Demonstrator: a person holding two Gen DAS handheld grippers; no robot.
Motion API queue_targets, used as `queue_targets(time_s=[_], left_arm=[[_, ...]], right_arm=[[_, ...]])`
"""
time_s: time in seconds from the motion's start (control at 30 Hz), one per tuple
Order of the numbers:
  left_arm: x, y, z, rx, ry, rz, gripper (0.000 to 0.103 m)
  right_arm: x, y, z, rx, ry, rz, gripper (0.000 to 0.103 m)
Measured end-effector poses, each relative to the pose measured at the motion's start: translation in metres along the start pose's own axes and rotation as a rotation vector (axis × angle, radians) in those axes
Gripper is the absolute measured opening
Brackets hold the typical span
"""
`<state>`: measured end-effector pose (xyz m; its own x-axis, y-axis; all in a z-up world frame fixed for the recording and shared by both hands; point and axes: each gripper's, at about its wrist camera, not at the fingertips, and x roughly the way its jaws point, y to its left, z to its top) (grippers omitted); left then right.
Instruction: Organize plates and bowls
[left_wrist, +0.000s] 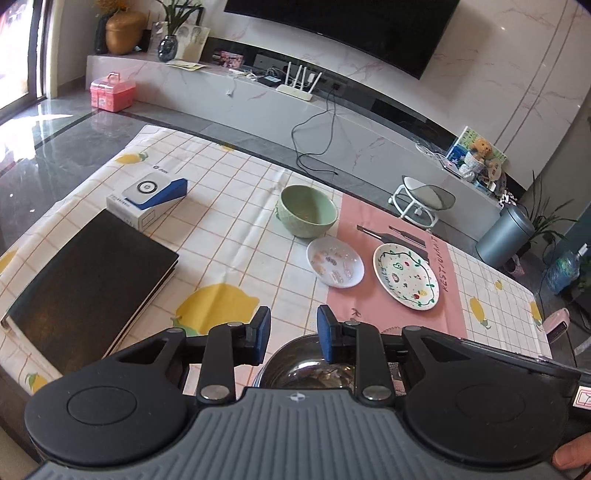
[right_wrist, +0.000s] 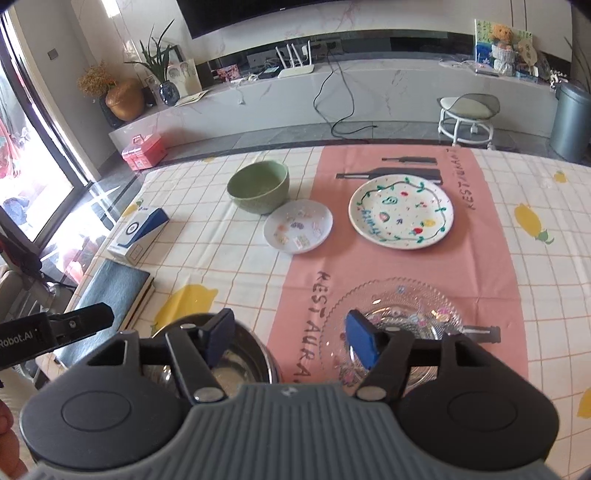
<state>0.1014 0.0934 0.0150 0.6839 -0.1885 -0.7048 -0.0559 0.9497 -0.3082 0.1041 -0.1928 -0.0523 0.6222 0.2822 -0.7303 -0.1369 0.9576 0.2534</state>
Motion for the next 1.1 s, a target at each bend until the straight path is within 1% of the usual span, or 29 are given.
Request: queue_targets(time_s=[0.13, 0.23, 0.3, 0.47, 0.53, 0.63, 0.7, 0.77, 0.83, 0.9, 0.97, 1.0, 1.1], left_arm=[[0.010, 0.000, 0.018, 0.029, 0.021, -0.018, 0.031], [0.016, -0.002, 0.033, 0.071, 0.027, -0.016, 0.032], [0.023, -0.002, 0.043, 0.090, 0.037, -0.034, 0.037], [0.048, 0.001, 0.069, 0.103, 0.073, -0.096, 0.043], [0.060, 0.001, 0.079, 0.108, 0.085, -0.095, 0.044], [0.082, 0.003, 0.095, 0.114, 0.098, -0.104, 0.045], [0.101, 0.005, 0.107, 0.117, 0.124, -0.123, 0.045], [0.123, 0.009, 0.116, 0.100, 0.156, -0.130, 0.045], [0.144, 0.013, 0.123, 0.098, 0.191, -0.127, 0.045], [0.167, 0.017, 0.131, 0.075, 0.225, -0.108, 0.045], [0.188, 0.024, 0.138, 0.042, 0.252, -0.113, 0.045], [0.198, 0.028, 0.141, 0.015, 0.263, -0.118, 0.045], [0.222, 0.035, 0.147, -0.042, 0.287, -0.121, 0.044]], right_arm=[[0.004, -0.008, 0.016, 0.040, -0.021, -0.009, 0.066], [0.013, -0.013, 0.029, 0.052, -0.011, -0.023, 0.066], [0.021, -0.017, 0.039, 0.059, 0.012, -0.018, 0.066], [0.047, -0.025, 0.067, 0.081, 0.036, -0.023, 0.066], [0.060, -0.027, 0.080, 0.092, 0.050, -0.016, 0.058], [0.079, -0.033, 0.097, 0.131, 0.088, 0.019, 0.053], [0.093, -0.033, 0.109, 0.144, 0.106, 0.038, 0.047], [0.110, -0.029, 0.123, 0.136, 0.117, 0.037, 0.046], [0.127, -0.024, 0.134, 0.116, 0.136, 0.039, 0.038], [0.148, -0.020, 0.146, 0.107, 0.180, 0.050, 0.035], [0.168, -0.017, 0.157, 0.116, 0.215, 0.074, 0.033], [0.177, -0.015, 0.162, 0.113, 0.225, 0.079, 0.030], [0.203, -0.009, 0.172, 0.099, 0.249, 0.064, 0.026]])
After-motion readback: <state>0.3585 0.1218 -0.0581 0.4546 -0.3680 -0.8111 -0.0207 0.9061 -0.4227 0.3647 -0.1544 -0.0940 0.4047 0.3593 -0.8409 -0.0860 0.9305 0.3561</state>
